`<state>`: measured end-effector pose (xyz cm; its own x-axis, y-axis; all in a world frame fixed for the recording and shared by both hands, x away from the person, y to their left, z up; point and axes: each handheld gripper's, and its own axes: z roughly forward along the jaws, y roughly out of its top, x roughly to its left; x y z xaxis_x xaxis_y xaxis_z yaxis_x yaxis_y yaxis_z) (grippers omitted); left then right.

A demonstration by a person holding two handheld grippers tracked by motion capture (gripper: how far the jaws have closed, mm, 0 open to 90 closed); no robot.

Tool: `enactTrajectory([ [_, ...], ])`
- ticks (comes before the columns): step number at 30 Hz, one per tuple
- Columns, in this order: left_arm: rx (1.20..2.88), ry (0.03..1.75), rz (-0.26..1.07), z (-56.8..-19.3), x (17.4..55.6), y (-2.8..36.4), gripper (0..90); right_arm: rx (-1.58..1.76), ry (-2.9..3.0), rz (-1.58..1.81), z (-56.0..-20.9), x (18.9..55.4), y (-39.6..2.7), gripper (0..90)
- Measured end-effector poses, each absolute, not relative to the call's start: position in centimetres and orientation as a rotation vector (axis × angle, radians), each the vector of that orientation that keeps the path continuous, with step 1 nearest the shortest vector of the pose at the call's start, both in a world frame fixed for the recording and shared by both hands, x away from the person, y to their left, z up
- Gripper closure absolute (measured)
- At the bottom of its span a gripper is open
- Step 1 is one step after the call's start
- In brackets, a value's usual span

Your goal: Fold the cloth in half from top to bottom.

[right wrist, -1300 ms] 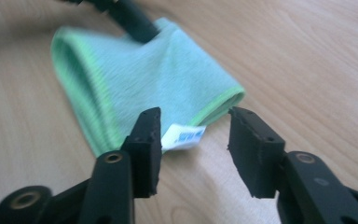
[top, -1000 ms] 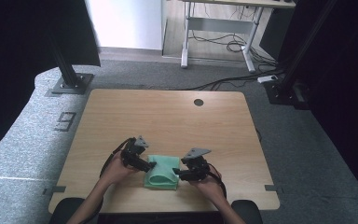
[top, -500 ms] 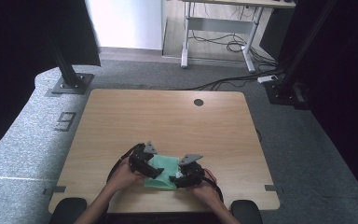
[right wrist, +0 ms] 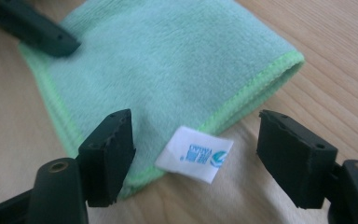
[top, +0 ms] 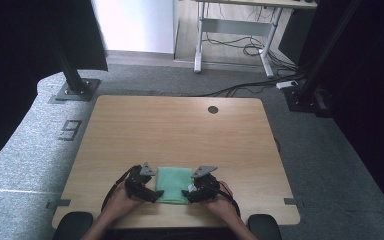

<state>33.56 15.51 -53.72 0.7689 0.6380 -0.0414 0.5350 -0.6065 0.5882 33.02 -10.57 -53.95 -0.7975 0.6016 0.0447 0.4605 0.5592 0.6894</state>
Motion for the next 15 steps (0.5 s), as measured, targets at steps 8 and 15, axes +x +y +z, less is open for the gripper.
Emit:
enactTrajectory([
  [8, 2.33, 0.903, 0.226, -53.8, 33.2, 15.9, 7.1, 0.913, 2.587, 1.054, -54.1, 32.3, -11.1, 24.0],
  [15, 2.307, 0.944, 0.251, -54.0, 32.8, 16.8, 7.0, 0.953, 2.575, 1.058, -54.4, 32.3, -11.1, 23.1],
])
